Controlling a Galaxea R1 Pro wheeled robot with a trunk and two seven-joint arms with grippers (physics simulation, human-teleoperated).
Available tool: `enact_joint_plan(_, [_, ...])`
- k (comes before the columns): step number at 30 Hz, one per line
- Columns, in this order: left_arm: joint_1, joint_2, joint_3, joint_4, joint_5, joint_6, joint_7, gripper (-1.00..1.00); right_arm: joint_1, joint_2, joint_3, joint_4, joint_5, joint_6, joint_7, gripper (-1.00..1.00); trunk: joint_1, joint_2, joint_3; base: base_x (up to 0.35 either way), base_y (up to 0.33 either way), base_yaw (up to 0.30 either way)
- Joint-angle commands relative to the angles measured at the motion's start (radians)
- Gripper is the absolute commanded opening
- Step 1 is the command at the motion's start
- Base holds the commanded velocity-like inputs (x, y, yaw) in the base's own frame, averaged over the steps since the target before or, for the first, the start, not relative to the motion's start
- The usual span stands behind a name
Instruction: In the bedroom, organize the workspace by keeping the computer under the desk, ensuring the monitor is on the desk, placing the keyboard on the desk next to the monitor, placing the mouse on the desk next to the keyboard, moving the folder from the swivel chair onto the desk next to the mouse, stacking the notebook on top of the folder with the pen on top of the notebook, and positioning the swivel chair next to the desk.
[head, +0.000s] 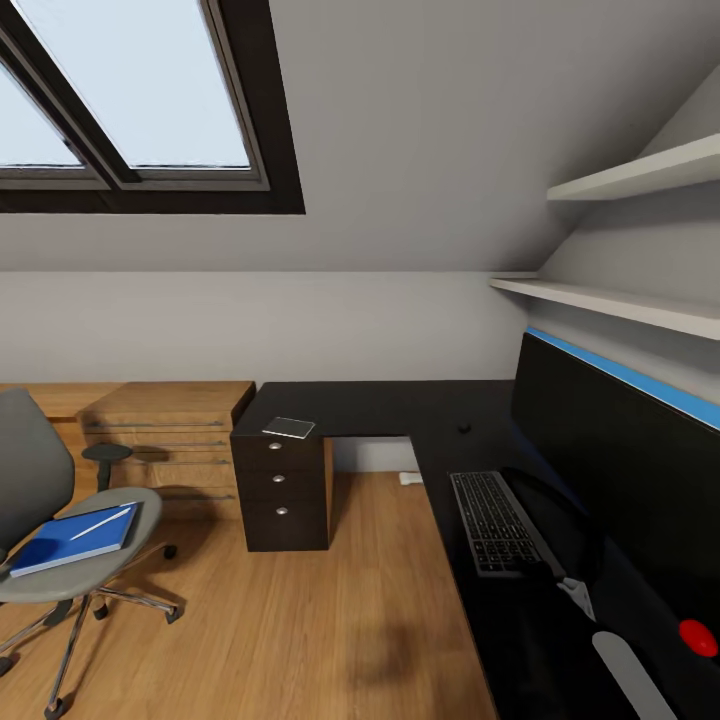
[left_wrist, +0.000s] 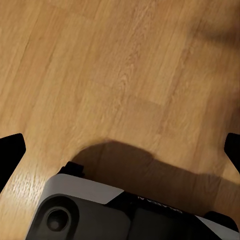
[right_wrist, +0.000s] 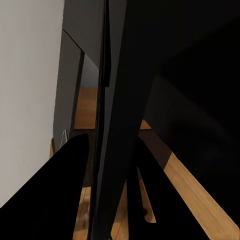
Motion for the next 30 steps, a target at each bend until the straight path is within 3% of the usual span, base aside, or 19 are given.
enact_joint_plan(1, [0.000,0.000,-0.001,-0.002,0.009,0.002,0.008,1.00,0.000,0.000,-0.002,-0.001,-0.007,0.005,-0.001,-1.00,0.000,-0.001,-0.001,0.000,0.000,0.000])
enact_joint_plan(30, [0.000,-0.007,-0.003,-0.021,0.010,0.002,0.008,1.00,0.000,0.003,0.010,-0.002,-0.006,0.003,0.003,-1.00,0.000,-0.001,-0.001,0.000,0.000,0.000])
